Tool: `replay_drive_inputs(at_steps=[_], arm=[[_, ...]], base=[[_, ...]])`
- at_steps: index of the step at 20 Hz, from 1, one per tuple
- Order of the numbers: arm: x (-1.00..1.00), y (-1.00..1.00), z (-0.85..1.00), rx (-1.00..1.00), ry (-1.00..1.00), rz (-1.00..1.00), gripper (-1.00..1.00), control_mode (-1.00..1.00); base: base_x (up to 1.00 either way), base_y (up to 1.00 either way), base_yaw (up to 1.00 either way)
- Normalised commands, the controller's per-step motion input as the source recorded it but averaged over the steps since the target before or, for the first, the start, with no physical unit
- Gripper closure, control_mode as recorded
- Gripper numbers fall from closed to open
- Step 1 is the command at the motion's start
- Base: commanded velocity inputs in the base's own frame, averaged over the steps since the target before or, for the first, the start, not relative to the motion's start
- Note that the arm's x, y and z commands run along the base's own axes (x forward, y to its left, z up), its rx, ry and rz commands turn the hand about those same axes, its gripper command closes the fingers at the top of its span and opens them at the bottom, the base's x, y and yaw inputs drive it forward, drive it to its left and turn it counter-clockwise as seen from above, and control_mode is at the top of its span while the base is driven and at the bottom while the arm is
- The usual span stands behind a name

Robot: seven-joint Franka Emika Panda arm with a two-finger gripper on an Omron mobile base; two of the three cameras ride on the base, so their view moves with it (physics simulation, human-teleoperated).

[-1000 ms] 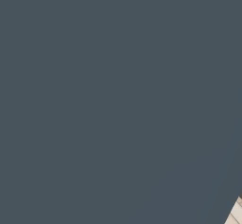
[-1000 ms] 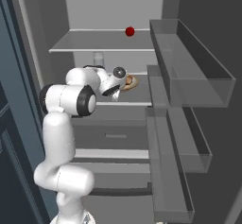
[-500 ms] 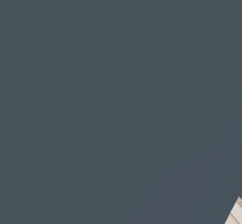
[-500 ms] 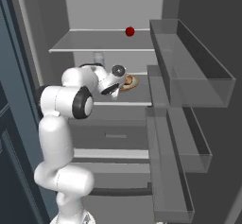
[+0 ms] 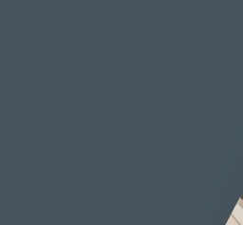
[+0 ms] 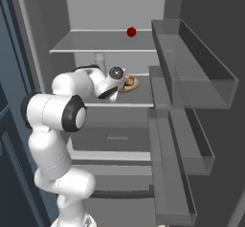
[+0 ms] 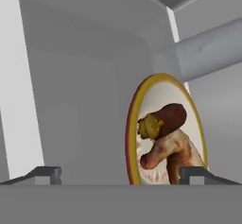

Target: Pick the chicken drumstick and sweet potato from their plates and place them in the bowl. Then put the bowl in the fridge.

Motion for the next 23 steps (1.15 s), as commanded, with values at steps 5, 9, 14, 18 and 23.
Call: replay_drive_inputs(at_steps=[5, 9, 14, 18, 23], arm=[[-0.51, 0.03, 0.38, -0.02, 0.0, 0.0, -1.0, -1.0], [-0.54, 0.09, 0.31, -0.06, 0.0, -0.04, -1.0, -1.0], [-0.53, 0.11, 0.29, -0.06, 0.0, -0.07, -1.0, -1.0], [-0.5, 0.1, 0.32, -0.02, 0.0, -0.1, -1.0, -1.0], [-0.52, 0.06, 0.33, 0.0, 0.0, -0.16, -1.0, -1.0]], base=[[0.0, 0.0, 0.0], [0.0, 0.0, 0.0], [0.0, 0.0, 0.0], [0.0, 0.0, 0.0], [0.0, 0.0, 0.0]])
